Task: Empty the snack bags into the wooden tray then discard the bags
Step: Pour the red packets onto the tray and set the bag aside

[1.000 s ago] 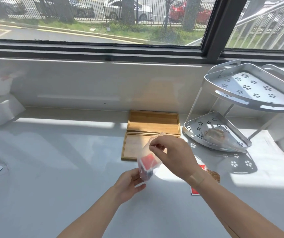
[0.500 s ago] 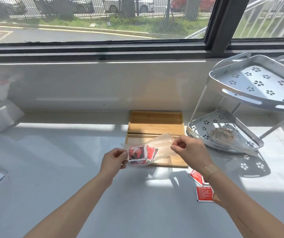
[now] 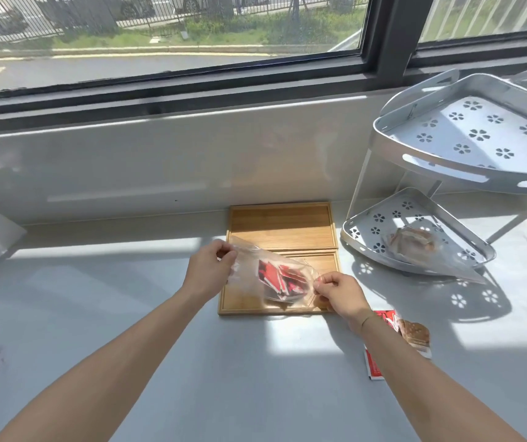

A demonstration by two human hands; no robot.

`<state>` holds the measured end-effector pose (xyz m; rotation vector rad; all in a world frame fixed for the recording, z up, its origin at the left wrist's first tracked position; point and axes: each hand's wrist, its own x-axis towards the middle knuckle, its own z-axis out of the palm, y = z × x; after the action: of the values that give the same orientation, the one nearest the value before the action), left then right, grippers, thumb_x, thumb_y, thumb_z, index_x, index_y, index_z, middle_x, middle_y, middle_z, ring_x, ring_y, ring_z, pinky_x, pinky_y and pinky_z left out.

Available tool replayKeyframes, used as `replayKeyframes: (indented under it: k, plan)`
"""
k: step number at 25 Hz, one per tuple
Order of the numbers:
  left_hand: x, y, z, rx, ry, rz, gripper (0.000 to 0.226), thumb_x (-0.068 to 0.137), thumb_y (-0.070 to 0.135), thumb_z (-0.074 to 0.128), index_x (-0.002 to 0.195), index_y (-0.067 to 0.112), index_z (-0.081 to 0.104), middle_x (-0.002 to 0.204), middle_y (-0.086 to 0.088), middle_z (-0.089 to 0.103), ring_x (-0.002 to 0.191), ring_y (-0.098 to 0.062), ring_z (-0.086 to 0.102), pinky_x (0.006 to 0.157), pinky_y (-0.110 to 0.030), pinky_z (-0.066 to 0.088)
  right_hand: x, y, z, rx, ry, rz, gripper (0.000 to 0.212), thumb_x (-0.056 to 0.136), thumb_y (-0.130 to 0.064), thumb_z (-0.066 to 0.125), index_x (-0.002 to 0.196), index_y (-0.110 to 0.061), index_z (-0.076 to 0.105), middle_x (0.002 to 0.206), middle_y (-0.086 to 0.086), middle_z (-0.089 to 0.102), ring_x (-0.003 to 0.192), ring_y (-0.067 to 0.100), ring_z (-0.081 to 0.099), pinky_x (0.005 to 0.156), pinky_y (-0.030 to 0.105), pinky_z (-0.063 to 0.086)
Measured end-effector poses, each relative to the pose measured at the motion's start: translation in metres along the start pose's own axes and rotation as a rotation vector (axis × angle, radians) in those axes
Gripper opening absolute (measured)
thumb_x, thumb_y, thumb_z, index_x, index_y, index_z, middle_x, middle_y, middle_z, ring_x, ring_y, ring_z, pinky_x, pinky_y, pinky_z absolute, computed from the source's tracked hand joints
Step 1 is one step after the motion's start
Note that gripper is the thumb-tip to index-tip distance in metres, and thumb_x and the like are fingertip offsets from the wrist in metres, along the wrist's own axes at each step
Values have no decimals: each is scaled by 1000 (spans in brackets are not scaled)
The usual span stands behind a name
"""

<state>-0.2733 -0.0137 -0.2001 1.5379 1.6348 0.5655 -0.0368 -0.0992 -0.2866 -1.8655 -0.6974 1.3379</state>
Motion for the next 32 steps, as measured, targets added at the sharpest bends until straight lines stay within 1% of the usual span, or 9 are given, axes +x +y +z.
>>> replayKeyframes:
  k: [2, 5, 8, 13, 16, 19, 23, 30, 32]
  plan:
    - [3, 9, -3, 14, 4, 43, 12, 94, 14, 55, 90, 11, 65, 78, 1, 62, 61, -16, 63, 62, -38, 56, 2, -2, 5, 42, -4, -7, 10, 88, -4, 64, 79, -8, 61, 66, 10, 64, 52, 19, 55, 45, 23, 42]
    - [7, 19, -10, 33, 17, 93, 12, 95, 15, 56, 89, 13, 66, 79, 2, 63, 63, -19, 64, 64, -39, 55, 4, -8, 15, 48, -6, -8, 18, 89, -3, 62, 73, -11, 57, 60, 10, 58, 46, 16, 49, 37, 18, 37]
    - [8, 27, -18, 78, 23, 147, 11, 94, 15, 57, 87, 14, 65, 78, 4, 63, 67, -23, 66, 66, -39, 54, 7, -11, 27, 107, -43, 24, 16, 90, -3, 60, 76, -11, 57, 62, 13, 57, 43, 14, 48, 36, 18, 32]
    - [3, 32, -38, 165, 77, 198, 12, 94, 18, 57, 85, 14, 65, 74, 6, 62, 76, -28, 67, 69, -40, 54, 4, -16, 53, 170, -110, 43, 10, 92, -2, 59, 83, -8, 59, 58, 9, 56, 40, 11, 48, 34, 17, 32]
    - [-3, 33, -50, 205, 108, 235, 13, 95, 19, 57, 85, 13, 64, 74, 7, 61, 79, -29, 66, 70, -38, 51, -1, -20, 67, 183, -144, 52, 11, 92, -2, 60, 82, -6, 58, 62, 11, 57, 42, 14, 49, 32, 18, 36]
    - [-10, 33, -60, 223, 131, 286, 12, 95, 18, 57, 87, 13, 65, 77, 5, 61, 79, -28, 64, 74, -39, 51, -5, -23, 77, 184, -159, 82, 12, 93, -3, 59, 82, -8, 59, 63, 11, 58, 44, 17, 48, 30, 18, 38]
    - [-17, 37, -68, 293, 156, 387, 12, 95, 18, 56, 90, 14, 66, 86, 0, 64, 78, -22, 59, 77, -44, 52, -11, -29, 94, 207, -187, 145, 4, 93, -10, 61, 91, -7, 64, 63, 8, 62, 44, 15, 47, 31, 18, 36]
    - [-16, 34, -80, 322, 157, 379, 10, 94, 18, 57, 92, 16, 66, 90, 0, 66, 81, -21, 59, 80, -43, 52, -19, -34, 113, 289, -222, 160, 11, 91, -10, 65, 80, -12, 64, 69, 4, 67, 48, 11, 53, 32, 17, 30]
    - [-17, 32, -82, 310, 153, 372, 10, 94, 18, 57, 93, 16, 67, 91, 0, 65, 81, -21, 59, 79, -42, 52, -20, -33, 112, 310, -207, 161, 8, 91, -11, 65, 84, -11, 64, 68, 2, 66, 49, 10, 54, 32, 16, 31]
